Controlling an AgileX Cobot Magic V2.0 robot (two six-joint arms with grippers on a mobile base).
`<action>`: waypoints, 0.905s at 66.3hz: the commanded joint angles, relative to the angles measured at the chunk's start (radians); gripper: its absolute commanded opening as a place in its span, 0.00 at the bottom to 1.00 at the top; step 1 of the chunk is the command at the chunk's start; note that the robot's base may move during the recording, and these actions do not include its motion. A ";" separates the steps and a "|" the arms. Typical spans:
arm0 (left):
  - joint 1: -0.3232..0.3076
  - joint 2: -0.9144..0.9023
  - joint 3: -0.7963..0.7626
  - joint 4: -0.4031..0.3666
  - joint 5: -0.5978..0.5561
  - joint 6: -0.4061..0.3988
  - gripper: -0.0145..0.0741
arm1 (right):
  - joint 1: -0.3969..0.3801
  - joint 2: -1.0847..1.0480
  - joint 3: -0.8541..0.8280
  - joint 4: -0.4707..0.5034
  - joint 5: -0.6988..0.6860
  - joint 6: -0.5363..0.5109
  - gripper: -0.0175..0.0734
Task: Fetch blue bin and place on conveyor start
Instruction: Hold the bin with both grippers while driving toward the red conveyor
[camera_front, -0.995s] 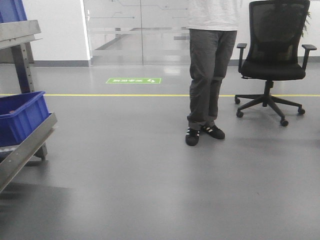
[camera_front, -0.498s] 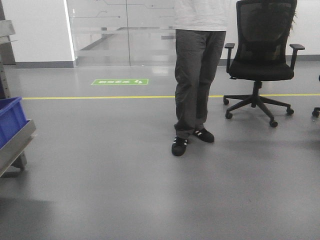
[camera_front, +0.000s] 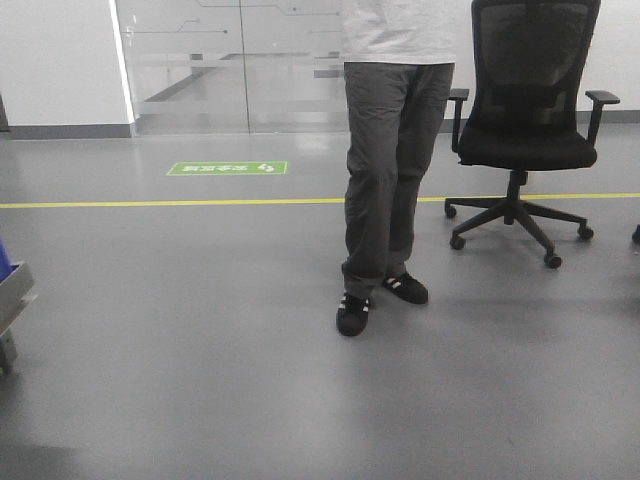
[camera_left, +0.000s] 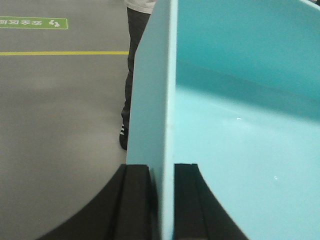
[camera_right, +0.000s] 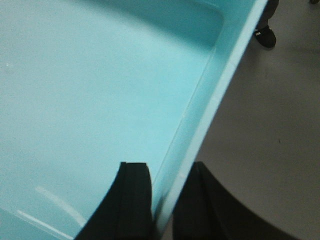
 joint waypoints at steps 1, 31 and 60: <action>0.001 -0.015 -0.011 -0.023 -0.078 -0.020 0.04 | -0.005 -0.008 -0.006 -0.041 -0.010 -0.033 0.03; 0.001 -0.015 -0.011 -0.023 -0.088 -0.020 0.04 | -0.005 -0.008 -0.006 -0.041 -0.010 -0.033 0.03; 0.001 -0.015 -0.011 -0.023 -0.088 -0.020 0.04 | -0.005 -0.008 -0.006 -0.041 -0.010 -0.033 0.03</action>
